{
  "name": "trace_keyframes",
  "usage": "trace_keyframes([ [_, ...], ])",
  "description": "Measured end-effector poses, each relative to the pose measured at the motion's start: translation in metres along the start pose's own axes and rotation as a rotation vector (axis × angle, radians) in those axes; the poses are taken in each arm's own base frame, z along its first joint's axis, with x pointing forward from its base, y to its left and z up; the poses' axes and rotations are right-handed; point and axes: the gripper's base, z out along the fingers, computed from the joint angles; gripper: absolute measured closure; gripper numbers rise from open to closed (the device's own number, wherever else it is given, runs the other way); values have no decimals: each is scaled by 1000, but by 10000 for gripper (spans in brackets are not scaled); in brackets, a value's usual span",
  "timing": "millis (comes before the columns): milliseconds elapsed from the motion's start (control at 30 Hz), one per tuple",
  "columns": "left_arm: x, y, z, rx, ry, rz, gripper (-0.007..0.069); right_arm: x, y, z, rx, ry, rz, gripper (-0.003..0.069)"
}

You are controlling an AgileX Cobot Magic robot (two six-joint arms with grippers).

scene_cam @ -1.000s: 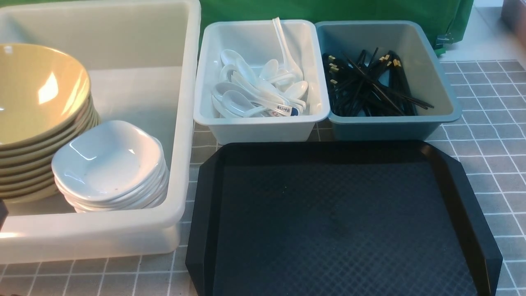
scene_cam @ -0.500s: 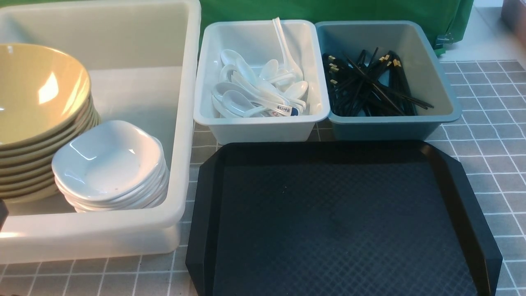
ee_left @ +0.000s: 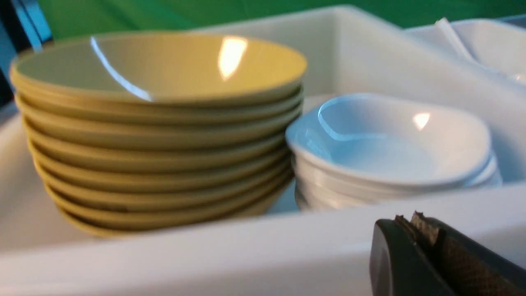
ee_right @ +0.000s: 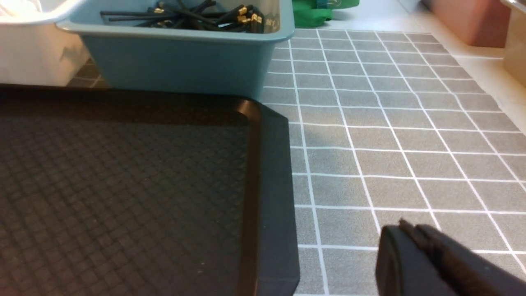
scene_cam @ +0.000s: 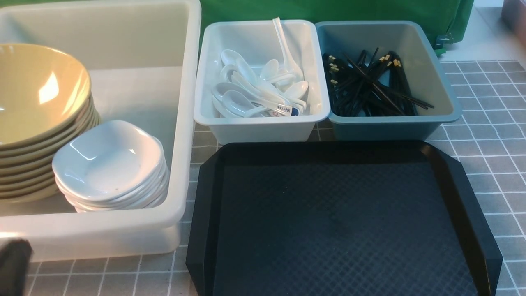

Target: On grey table put chopsticks spoon bowls plates into blue grey white boxes.

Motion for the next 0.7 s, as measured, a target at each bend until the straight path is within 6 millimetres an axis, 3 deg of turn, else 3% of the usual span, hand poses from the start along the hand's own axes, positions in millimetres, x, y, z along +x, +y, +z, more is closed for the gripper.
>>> trace_keyframes([
  [100,12,0,2,-17,73,-70,636,0,0,0,0,0,0,603],
  [700,13,-1,2,-6,86,-115,636,0,0,0,0,0,0,589],
])
